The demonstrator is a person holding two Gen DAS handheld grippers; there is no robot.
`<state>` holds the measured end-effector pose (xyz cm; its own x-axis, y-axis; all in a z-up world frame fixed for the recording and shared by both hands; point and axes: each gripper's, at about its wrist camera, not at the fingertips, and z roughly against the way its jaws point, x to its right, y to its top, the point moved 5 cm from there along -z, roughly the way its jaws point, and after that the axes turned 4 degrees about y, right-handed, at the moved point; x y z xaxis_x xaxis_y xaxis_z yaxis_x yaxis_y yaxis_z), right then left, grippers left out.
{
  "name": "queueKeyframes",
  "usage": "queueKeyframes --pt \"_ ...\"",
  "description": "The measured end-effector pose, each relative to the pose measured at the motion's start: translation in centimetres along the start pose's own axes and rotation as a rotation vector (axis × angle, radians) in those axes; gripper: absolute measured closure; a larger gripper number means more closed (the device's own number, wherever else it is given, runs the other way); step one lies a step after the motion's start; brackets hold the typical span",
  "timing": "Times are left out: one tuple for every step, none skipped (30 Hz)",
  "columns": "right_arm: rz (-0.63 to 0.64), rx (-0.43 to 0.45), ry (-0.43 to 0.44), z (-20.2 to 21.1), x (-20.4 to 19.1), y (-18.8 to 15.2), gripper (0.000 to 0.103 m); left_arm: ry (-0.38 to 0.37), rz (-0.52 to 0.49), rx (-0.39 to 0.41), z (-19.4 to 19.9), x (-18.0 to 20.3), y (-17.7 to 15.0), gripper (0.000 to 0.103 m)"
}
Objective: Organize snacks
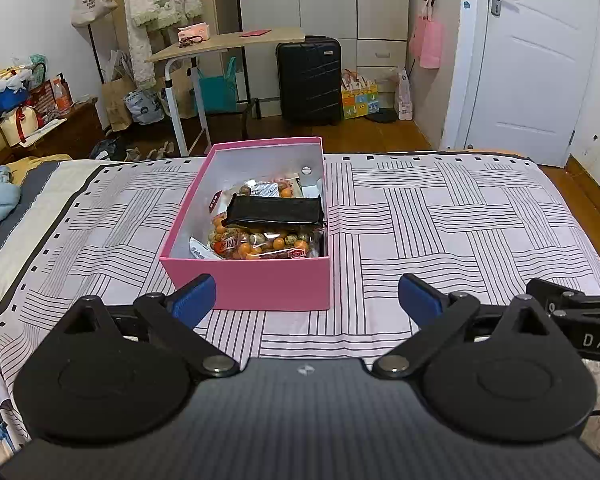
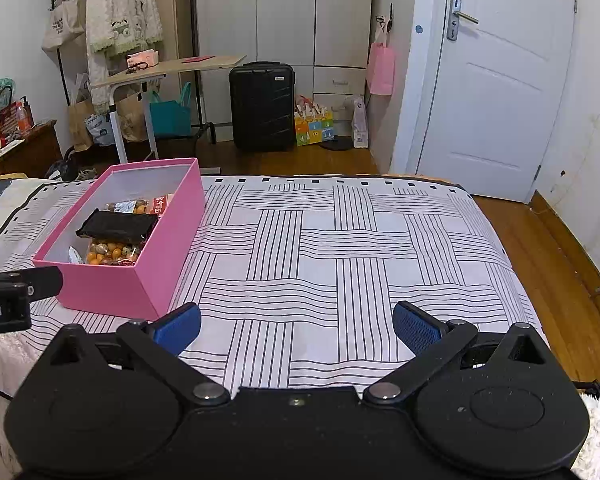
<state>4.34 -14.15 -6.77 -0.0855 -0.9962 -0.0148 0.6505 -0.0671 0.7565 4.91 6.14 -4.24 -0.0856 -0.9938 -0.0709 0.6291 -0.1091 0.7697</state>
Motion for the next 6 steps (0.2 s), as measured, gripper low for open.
queueKeyframes --pt "-0.001 0.0 0.0 -0.01 -0.01 -0.03 0.0 0.001 0.001 -0.001 -0.01 -0.01 0.0 0.004" --pt "-0.001 -0.001 0.0 -0.01 -0.04 -0.06 0.0 0.0 0.001 -0.001 -0.01 0.0 -0.01 0.004" --pt "0.0 -0.001 0.0 -0.01 0.0 -0.03 0.0 0.0 0.002 -0.001 -0.01 0.0 -0.03 0.004" --pt "0.0 -0.002 0.0 -0.02 0.02 -0.06 0.0 0.0 0.002 -0.001 0.0 0.02 -0.02 0.004" --pt "0.002 -0.003 -0.001 -0.03 -0.01 -0.08 0.0 0.0 0.001 0.0 0.0 0.02 -0.01 0.004" --pt "0.002 -0.002 -0.002 -0.01 0.0 -0.09 0.0 0.002 0.001 0.0 0.01 -0.01 -0.03 0.004"
